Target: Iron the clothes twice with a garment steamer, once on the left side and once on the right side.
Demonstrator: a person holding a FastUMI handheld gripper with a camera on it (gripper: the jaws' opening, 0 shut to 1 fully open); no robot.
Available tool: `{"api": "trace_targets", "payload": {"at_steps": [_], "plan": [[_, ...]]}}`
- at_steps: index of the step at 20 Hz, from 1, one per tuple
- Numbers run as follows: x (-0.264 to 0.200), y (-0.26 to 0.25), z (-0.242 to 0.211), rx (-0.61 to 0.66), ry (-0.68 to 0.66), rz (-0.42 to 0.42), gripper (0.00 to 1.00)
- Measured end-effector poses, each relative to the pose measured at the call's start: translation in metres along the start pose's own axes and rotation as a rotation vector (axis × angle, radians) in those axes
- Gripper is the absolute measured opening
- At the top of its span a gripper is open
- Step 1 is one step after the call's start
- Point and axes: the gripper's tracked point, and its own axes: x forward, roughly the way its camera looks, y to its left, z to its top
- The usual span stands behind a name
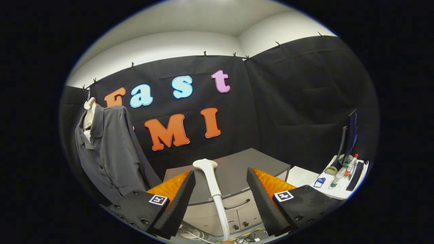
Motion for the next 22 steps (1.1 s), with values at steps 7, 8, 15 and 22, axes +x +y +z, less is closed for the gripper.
{"api": "trace_targets", "payload": {"at_steps": [7, 8, 15, 22], "plan": [[0.064, 0.018, -0.03, -0.037, 0.125, 0.119, 0.98], [0.074, 0.022, -0.036, -0.045, 0.138, 0.138, 0.98], [0.143, 0.037, -0.083, -0.097, 0.266, 0.218, 0.99], [0.209, 0.038, -0.124, -0.087, 0.371, 0.216, 0.99]]}}
